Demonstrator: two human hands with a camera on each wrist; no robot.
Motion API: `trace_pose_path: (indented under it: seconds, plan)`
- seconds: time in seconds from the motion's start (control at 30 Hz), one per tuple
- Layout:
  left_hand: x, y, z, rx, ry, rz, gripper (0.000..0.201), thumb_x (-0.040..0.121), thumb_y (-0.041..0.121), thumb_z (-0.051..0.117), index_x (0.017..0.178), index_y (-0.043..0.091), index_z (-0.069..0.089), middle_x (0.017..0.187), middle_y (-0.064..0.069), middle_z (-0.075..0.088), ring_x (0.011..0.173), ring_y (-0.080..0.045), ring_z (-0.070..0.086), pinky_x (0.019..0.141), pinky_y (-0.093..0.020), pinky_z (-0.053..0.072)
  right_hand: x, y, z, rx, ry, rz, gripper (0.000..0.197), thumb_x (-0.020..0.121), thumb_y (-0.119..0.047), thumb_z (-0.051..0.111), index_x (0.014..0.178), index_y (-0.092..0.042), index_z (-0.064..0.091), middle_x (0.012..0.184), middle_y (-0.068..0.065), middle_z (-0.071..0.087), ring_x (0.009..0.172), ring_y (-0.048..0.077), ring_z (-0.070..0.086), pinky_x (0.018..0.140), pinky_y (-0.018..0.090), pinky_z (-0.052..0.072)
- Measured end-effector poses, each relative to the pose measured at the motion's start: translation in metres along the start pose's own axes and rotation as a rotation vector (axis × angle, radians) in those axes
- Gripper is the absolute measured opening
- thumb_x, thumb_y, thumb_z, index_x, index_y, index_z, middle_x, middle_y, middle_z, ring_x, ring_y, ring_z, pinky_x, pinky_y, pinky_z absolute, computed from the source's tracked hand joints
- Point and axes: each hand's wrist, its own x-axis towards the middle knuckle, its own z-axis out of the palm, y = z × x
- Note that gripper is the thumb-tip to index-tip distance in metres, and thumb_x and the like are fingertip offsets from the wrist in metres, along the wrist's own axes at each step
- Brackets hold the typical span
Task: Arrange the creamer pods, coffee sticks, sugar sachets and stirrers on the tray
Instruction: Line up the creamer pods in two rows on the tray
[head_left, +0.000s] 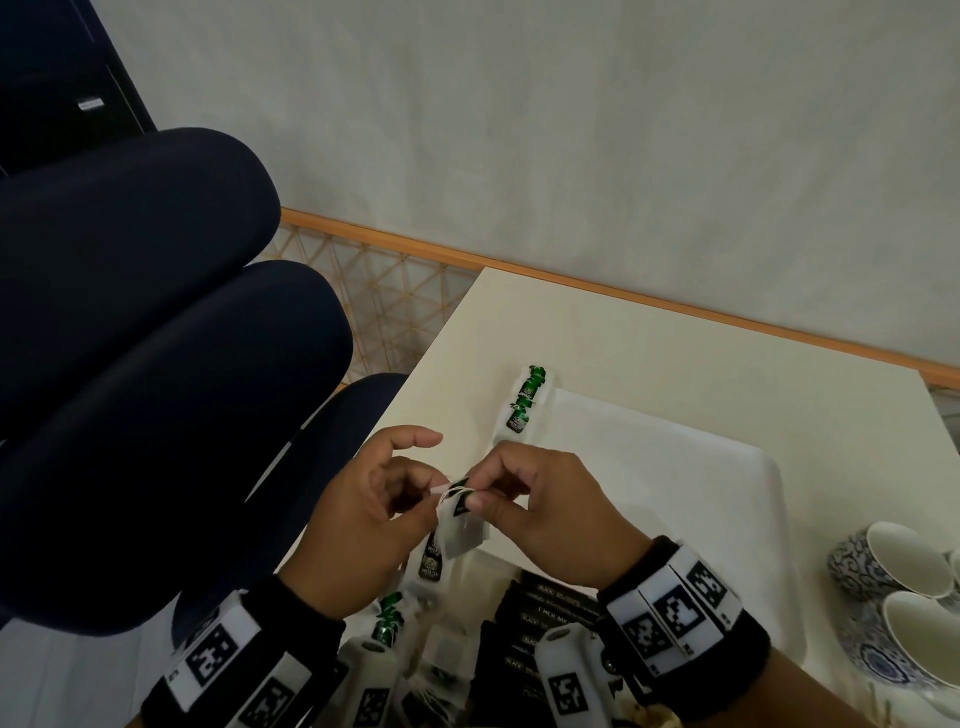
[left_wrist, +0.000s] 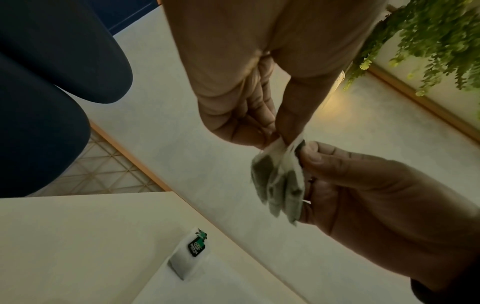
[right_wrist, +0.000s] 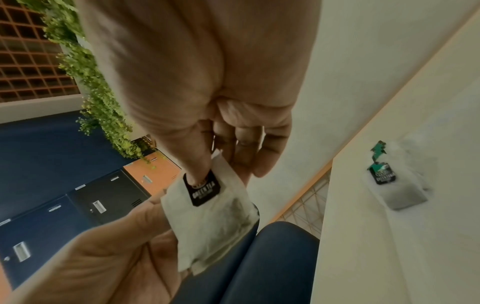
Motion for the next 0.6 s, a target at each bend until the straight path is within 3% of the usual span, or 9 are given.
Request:
trace_pose_path:
  seconds: [0.1,0.17,0.2,0.27,0.37,0.47,0.53,0.6]
  plan:
    - [0.0,-0.001,-0.001,-0.03,-0.008,-0.026,0.035,0.081,0.022,0.071,0.113,0.03,0.057,0.083,-0.015,0.067,0.081,-0.033,0.063,0.082,-0.042,0.052,0.001,0.003,0.001,-0.01,0.037,0.019,0.012,0.086,-0.017,0.07,0.08,-0.026,0.064,0.077,-0.01,0.069,0.073,0.007,0.062,0.067,0.018,0.049]
    - [0.0,-0.002,-0.001,-0.041,-0.03,-0.058,0.04,0.075,0.037,0.07,0.113,0.033,0.058,0.085,-0.012,0.067,0.08,-0.027,0.062,0.082,-0.038,0.053,0.002,0.005,0.002,-0.016,0.062,0.03,0.016,0.085,-0.016,0.071,0.078,-0.028,0.063,0.076,-0.01,0.068,0.072,0.006,0.061,0.064,0.013,0.046]
    - [0.0,-0.003,0.0,-0.042,-0.028,-0.069,0.044,0.072,0.037,0.073,0.113,0.033,0.058,0.083,-0.008,0.067,0.079,-0.021,0.062,0.08,-0.032,0.053,0.003,0.005,0.002,-0.006,0.073,0.039,0.016,0.084,-0.016,0.071,0.077,-0.028,0.063,0.075,-0.01,0.068,0.071,0.006,0.061,0.063,0.013,0.046]
    - [0.002,-0.006,0.001,0.019,-0.008,-0.058,0.049,0.071,0.019,0.08,0.113,0.032,0.058,0.079,-0.004,0.066,0.075,-0.016,0.063,0.075,-0.026,0.053,0.004,0.007,0.003,0.003,0.092,0.041,0.018,0.084,-0.015,0.072,0.076,-0.029,0.063,0.074,-0.009,0.068,0.069,0.006,0.061,0.061,0.013,0.045]
    - [0.005,-0.011,0.004,0.123,0.01,-0.036,0.053,0.078,-0.001,0.074,0.108,0.04,0.057,0.077,-0.011,0.066,0.074,-0.024,0.065,0.076,-0.033,0.053,0.005,0.01,0.006,0.019,0.095,0.064,0.019,0.083,-0.017,0.073,0.084,-0.033,0.061,0.073,-0.011,0.063,0.069,0.003,0.058,0.062,0.011,0.041]
    - [0.01,-0.018,0.005,0.135,0.052,-0.056,0.051,0.079,-0.001,0.073,0.107,0.039,0.057,0.075,-0.009,0.066,0.072,-0.021,0.064,0.076,-0.037,0.053,0.007,0.018,0.006,0.03,0.044,0.149,0.022,0.081,-0.028,0.075,0.101,-0.03,0.064,0.081,-0.012,0.061,0.074,0.002,0.057,0.065,0.013,0.044]
    - [0.012,-0.024,0.005,0.141,0.05,-0.076,0.051,0.079,-0.001,0.073,0.107,0.038,0.057,0.072,-0.005,0.065,0.07,-0.018,0.063,0.076,-0.035,0.052,0.009,0.028,0.006,-0.053,-0.034,0.174,0.013,0.082,-0.032,0.073,0.09,-0.022,0.069,0.078,-0.007,0.063,0.07,0.007,0.057,0.063,0.02,0.045]
    - [0.013,-0.03,0.005,0.181,0.019,-0.1,0.053,0.079,0.003,0.074,0.109,0.042,0.055,0.075,-0.006,0.065,0.072,-0.017,0.063,0.078,-0.035,0.053,0.01,0.04,0.009,-0.087,-0.098,0.218,0.018,0.084,-0.03,0.071,0.078,-0.013,0.068,0.074,0.002,0.064,0.066,0.016,0.055,0.063,0.028,0.043]
